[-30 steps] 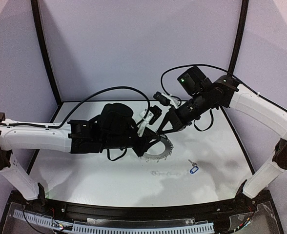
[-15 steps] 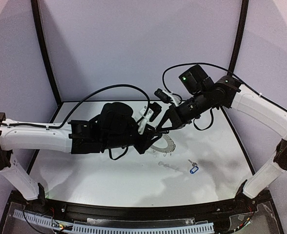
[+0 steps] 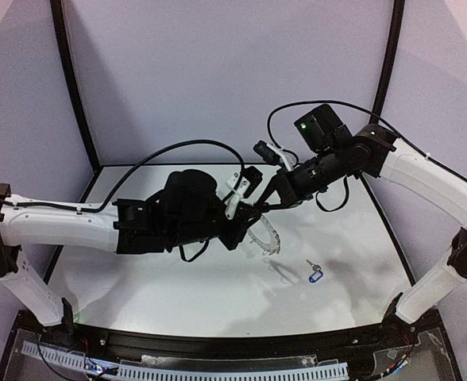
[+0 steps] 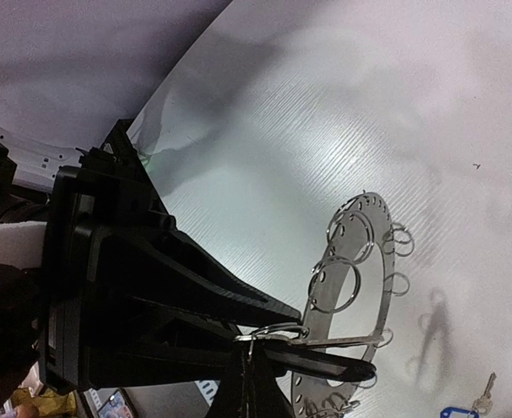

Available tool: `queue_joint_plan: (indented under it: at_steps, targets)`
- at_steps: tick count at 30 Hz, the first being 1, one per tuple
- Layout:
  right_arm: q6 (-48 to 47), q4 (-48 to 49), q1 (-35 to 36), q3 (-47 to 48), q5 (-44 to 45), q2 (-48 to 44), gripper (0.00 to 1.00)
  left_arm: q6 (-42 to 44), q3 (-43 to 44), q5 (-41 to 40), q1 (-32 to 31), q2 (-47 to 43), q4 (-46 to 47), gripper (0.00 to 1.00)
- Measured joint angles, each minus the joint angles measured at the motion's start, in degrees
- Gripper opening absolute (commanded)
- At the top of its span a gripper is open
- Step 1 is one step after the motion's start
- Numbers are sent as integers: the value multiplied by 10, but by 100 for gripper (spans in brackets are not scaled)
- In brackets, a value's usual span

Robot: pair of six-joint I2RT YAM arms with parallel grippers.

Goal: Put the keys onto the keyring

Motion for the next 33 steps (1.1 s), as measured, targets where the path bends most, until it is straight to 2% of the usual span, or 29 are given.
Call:
queue_joint_plan:
  at_steps: [5,8,10,22,27,33]
  targets:
    - [0,-4,0,0,-2,0,0,3,-10,5,0,-3,7,19]
    - [0,-4,1,0,-11,0,0,10,-12,7,0,-3,7,5]
    - [1,-3,1,0,-15,0,0,14,-13,11,0,-3,7,1]
    - [-30,-55,4,11,4,-1,0,73,-39,17,-7,-14,25,1]
    - [-42,-83,13,23,6,-1,0,126,-78,5,-31,-36,73,1]
    - [-43,-109,12,36,8,6,0,170,-80,-14,-41,-36,75,1]
